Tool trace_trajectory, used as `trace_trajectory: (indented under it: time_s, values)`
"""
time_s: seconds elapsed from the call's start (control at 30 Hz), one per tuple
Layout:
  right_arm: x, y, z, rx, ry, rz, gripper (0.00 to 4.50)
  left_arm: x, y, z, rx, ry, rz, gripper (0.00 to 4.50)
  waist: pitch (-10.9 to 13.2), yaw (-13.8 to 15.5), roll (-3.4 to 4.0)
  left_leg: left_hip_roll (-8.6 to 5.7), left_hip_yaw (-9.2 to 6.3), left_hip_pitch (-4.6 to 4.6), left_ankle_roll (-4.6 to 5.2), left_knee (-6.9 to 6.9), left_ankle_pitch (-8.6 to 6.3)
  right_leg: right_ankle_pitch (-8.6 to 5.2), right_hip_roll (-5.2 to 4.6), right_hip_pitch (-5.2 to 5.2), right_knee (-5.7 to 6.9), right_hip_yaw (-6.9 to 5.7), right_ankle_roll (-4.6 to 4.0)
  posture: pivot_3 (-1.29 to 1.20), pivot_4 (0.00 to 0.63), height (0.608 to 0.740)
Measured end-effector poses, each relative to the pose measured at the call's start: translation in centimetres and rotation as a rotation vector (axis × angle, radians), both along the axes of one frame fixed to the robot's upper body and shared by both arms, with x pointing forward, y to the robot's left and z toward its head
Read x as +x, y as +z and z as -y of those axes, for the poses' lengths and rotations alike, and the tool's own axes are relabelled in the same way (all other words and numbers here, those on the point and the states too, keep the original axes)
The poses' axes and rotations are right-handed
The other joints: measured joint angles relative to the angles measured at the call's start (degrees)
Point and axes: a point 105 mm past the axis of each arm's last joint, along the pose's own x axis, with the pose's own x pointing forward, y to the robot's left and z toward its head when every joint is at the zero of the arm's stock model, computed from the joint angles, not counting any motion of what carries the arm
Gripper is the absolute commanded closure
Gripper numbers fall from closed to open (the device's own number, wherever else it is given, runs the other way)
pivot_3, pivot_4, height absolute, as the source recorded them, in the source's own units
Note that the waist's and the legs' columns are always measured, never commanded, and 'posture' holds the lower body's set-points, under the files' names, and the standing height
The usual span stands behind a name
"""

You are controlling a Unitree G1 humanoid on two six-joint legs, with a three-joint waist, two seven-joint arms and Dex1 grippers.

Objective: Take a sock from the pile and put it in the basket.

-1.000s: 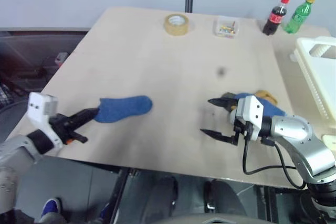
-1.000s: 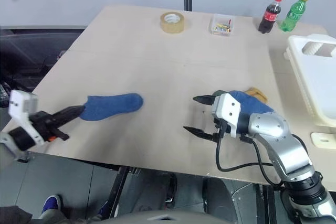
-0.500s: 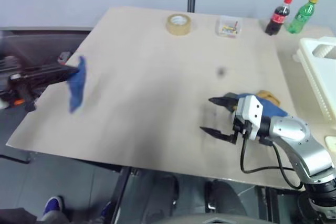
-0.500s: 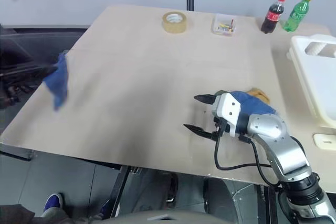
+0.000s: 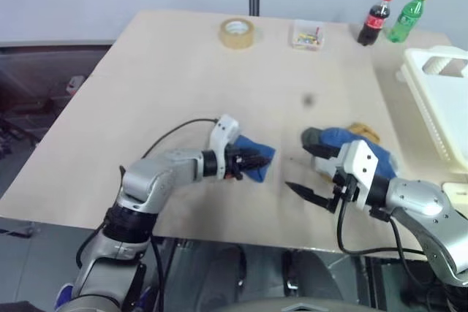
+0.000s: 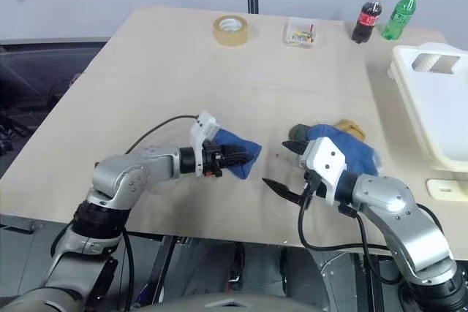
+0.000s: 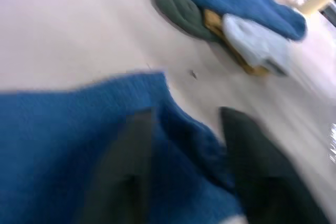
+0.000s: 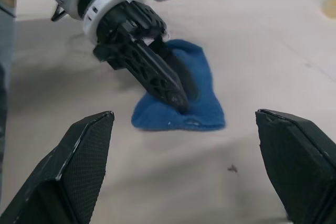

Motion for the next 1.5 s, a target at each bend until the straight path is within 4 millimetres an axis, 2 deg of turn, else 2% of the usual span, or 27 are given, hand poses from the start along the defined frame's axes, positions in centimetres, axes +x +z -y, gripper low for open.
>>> trace_trajectory:
  time_s: [0.07, 0.17, 0.27, 0.33, 0.37, 0.47, 0.5, 0.53, 0.57, 0.67, 0.7, 0.87, 0.97, 1.03, 1.1, 1.23, 1.4, 1.5]
  values:
    - [0.4, 0.2, -0.4, 0.011, -0.016, -0.011, 0.00, 0.2, 1.6, -2.4, 0.005, 0.045, 0.067, 1.79, 0.0, 0.1, 0.07, 0.00, 0.02, 0.05, -0.02, 0.01, 0.01, 0.00, -0.02, 0.03, 0.00, 0.01, -0.01, 0.00, 0.150, 0.740]
    - [1.3, -0.2, -1.8, 0.021, -0.013, -0.054, 0.00, 0.5, 2.5, -5.7, 0.035, 0.130, 0.132, 1.79, -0.1, 0.3, 0.05, -0.04, 0.04, 0.10, -0.03, 0.03, 0.02, 0.00, -0.08, 0.08, -0.04, 0.01, 0.00, 0.00, 0.150, 0.740]
    - [3.1, -2.0, -3.1, -0.001, -0.034, -0.128, 0.00, 2.0, 0.8, -8.2, 0.147, 0.238, 0.161, 1.79, -0.1, 1.0, 0.08, -0.20, 0.05, 0.12, -0.02, 0.04, 0.03, 0.01, -0.19, 0.09, -0.06, -0.02, 0.00, 0.00, 0.150, 0.740]
    - [3.9, -3.3, -3.7, -0.020, -0.049, -0.177, 0.00, 2.8, -1.1, -8.6, 0.173, 0.284, 0.143, 1.79, -0.1, 1.9, 0.07, -0.29, 0.02, -0.07, -0.01, 0.06, 0.03, 0.01, -0.23, 0.03, -0.07, -0.05, 0.01, 0.00, 0.150, 0.740]
    - [4.5, -4.1, -4.1, -0.030, -0.053, -0.203, 0.26, 3.3, -2.2, -8.3, 0.164, 0.304, 0.124, 1.76, -0.1, 2.0, 0.06, -0.35, -0.03, -0.07, -0.03, 0.08, 0.04, 0.02, -0.23, 0.03, -0.08, -0.08, 0.02, 0.00, 0.150, 0.740]
    - [5.7, -5.4, -4.7, -0.075, -0.072, -0.228, 1.28, 4.4, -2.4, -7.0, 0.154, 0.313, 0.161, 1.75, -0.1, 2.4, 0.06, -0.45, -0.06, -0.09, -0.22, 0.11, 0.15, 0.03, -0.30, 0.07, -0.06, -0.12, 0.04, 0.00, 0.150, 0.740]
    - [6.2, -6.0, -4.6, -0.098, -0.089, -0.232, 1.77, 4.7, -2.5, -6.5, 0.157, 0.315, 0.177, 2.28, -0.1, 2.4, 0.08, -0.48, -0.05, -0.09, -0.22, 0.10, 0.15, 0.03, -0.28, 0.06, -0.04, -0.12, 0.04, 0.00, 0.150, 0.740]
    - [6.6, -6.3, -4.5, -0.109, -0.100, -0.227, 2.31, 4.8, -2.6, -6.3, 0.160, 0.320, 0.188, 2.56, -0.1, 2.3, 0.08, -0.47, -0.06, -0.08, -0.21, 0.10, 0.15, 0.04, -0.30, 0.07, -0.03, -0.12, 0.05, 0.00, 0.150, 0.740]
    - [6.8, -6.2, -4.4, -0.116, -0.103, -0.214, 2.89, 4.8, -2.7, -6.3, 0.163, 0.327, 0.194, 3.07, -0.1, 2.1, 0.08, -0.46, -0.06, -0.07, -0.20, 0.09, 0.14, 0.04, -0.31, 0.07, -0.02, -0.11, 0.05, 0.00, 0.150, 0.740]
    - [6.9, -6.1, -4.3, -0.153, -0.064, -0.165, 4.24, 4.3, -2.9, -6.3, 0.138, 0.345, 0.178, 4.35, -0.2, 1.7, 0.08, -0.39, -0.09, -0.06, -0.03, 0.07, 0.03, 0.04, -0.31, 0.06, -0.02, -0.12, 0.05, 0.00, 0.150, 0.740]
    - [6.7, -6.1, -4.4, -0.163, -0.032, -0.151, 4.48, 3.6, -3.1, -6.4, 0.127, 0.345, 0.168, 4.50, -0.2, 1.5, 0.09, -0.39, -0.08, -0.06, -0.03, 0.05, 0.03, 0.04, -0.31, 0.05, -0.02, -0.11, 0.05, 0.00, 0.150, 0.740]
    - [5.7, -6.5, -4.8, -0.222, 0.144, -0.069, 4.48, -0.1, -3.4, -7.0, 0.061, 0.359, 0.085, 4.50, -0.2, 0.3, 0.09, -0.31, -0.12, -0.03, -0.02, 0.01, 0.02, 0.04, -0.30, 0.04, -0.02, -0.11, 0.05, 0.00, 0.150, 0.740]
    - [4.2, -7.1, -5.8, -0.214, 0.300, -0.045, 4.48, -1.7, -1.4, -8.2, 0.006, 0.394, 0.102, 4.50, -0.1, 0.2, 0.10, -0.22, -0.13, 0.01, -0.03, 0.02, 0.02, 0.03, -0.24, 0.06, -0.01, -0.12, 0.04, 0.00, 0.150, 0.740]
    - [3.4, -7.3, -6.7, -0.207, 0.410, -0.016, 4.48, -3.5, -0.3, -9.1, 0.004, 0.395, 0.099, 4.50, -0.1, 0.0, 0.08, -0.18, -0.09, 0.05, -0.03, 0.02, 0.02, 0.03, -0.22, 0.08, -0.03, -0.08, 0.04, 0.00, 0.150, 0.740]
    - [3.8, -7.5, -7.1, -0.212, 0.438, 0.002, 4.48, -4.6, 0.1, -9.4, 0.015, 0.380, 0.085, 4.50, -0.1, 0.1, 0.10, -0.18, -0.06, 0.12, -0.04, 0.03, 0.02, 0.03, -0.22, 0.08, -0.02, -0.05, 0.04, 0.00, 0.150, 0.740]
    - [5.4, -7.1, -7.9, -0.242, 0.439, 0.074, 4.48, -5.7, -0.2, -9.2, 0.026, 0.355, 0.047, 4.50, -0.1, 0.4, 0.09, -0.19, -0.07, 0.22, -0.15, 0.04, 0.09, 0.05, -0.20, 0.15, -0.01, -0.05, 0.00, 0.00, 0.150, 0.740]
    - [6.0, -7.1, -8.5, -0.243, 0.447, 0.122, 4.48, -5.4, -0.3, -8.9, 0.031, 0.362, 0.040, 4.50, -0.1, 0.5, 0.10, -0.19, -0.08, 0.21, -0.25, 0.00, 0.14, 0.05, -0.20, 0.14, 0.00, -0.05, -0.01, 0.00, 0.150, 0.740]
    - [6.0, -7.1, -8.5, -0.244, 0.465, 0.120, 3.62, -5.0, -0.5, -8.1, 0.027, 0.352, 0.045, 4.50, -0.1, 0.5, 0.09, -0.21, -0.08, 0.22, -0.25, 0.00, 0.14, 0.06, -0.20, 0.15, 0.00, -0.05, -0.01, 0.00, 0.150, 0.740]
